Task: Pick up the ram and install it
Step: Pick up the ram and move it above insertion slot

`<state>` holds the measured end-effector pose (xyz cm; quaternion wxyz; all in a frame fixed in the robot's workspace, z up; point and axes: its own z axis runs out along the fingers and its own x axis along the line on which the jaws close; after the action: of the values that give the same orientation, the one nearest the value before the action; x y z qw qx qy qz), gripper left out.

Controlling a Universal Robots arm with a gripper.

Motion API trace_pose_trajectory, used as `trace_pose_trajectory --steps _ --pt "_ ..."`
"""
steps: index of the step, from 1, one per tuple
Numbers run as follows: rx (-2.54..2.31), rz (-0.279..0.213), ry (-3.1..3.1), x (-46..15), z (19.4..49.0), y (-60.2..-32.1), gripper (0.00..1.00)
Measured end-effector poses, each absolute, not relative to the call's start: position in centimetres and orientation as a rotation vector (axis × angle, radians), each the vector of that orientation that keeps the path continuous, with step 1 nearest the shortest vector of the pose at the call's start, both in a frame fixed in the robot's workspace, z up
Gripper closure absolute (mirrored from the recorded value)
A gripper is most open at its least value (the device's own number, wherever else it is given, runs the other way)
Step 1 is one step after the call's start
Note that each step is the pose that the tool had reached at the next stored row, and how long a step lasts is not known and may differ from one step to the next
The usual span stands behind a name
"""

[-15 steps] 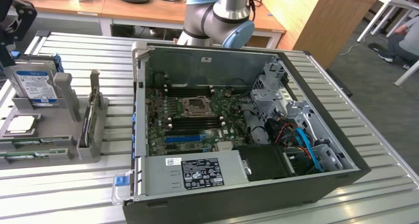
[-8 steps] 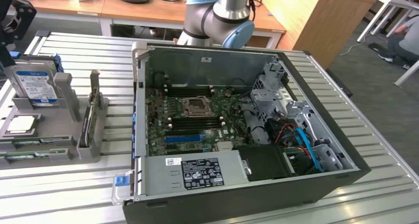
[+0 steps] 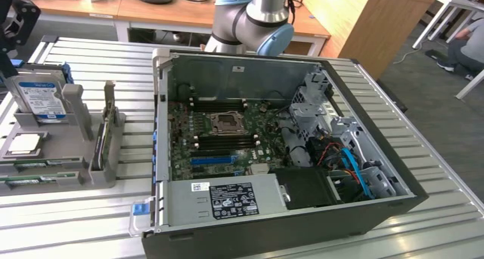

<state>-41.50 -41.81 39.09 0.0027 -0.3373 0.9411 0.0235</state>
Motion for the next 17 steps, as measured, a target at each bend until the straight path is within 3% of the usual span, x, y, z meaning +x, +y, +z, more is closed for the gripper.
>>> trace_pose_trajectory --steps 17 --pt "-1.441 0.074 2.792 -41.5 39.0 -41.82 0.89"
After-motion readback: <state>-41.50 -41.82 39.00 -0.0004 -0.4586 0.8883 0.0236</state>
